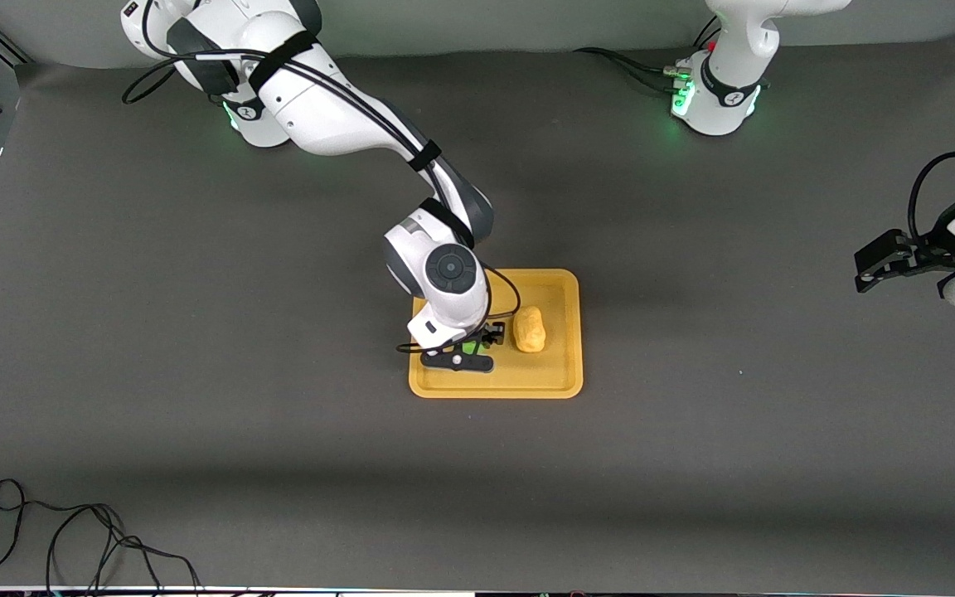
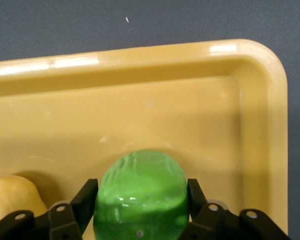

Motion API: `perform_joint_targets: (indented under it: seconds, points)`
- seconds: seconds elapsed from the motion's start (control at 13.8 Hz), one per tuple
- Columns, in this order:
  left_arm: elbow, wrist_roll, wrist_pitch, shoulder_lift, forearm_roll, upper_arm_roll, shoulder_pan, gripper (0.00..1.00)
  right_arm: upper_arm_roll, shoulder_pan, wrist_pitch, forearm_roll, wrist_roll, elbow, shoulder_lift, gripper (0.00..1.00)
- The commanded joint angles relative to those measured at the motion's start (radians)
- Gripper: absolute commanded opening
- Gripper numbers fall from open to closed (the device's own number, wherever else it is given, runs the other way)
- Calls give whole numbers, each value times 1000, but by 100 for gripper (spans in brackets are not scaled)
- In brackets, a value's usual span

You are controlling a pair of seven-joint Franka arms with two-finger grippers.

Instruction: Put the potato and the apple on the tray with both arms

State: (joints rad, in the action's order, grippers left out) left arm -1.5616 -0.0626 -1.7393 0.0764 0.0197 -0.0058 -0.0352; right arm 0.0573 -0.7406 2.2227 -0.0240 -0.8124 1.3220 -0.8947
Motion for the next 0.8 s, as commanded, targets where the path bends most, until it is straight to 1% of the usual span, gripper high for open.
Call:
perform_joint_targets:
  seconds: [0.0,0.14,0.22,0.58,0.72]
  points:
    - [21,0,24,2,-1,7,-11,100,1,-2,17,-4,-11,5,14,100]
    - [21,0,26,2,-1,7,-11,100,3,0,-21,-7,-13,-18,52,100]
    - [21,0,26,2,-1,7,-9,100,4,0,-67,-5,-10,-30,86,100]
    - [21,0,24,2,-3,7,-9,100,12,45,-374,-10,-2,-154,282,100]
    - [21,0,24,2,-1,7,-9,100,13,53,-461,-2,-1,-155,365,100]
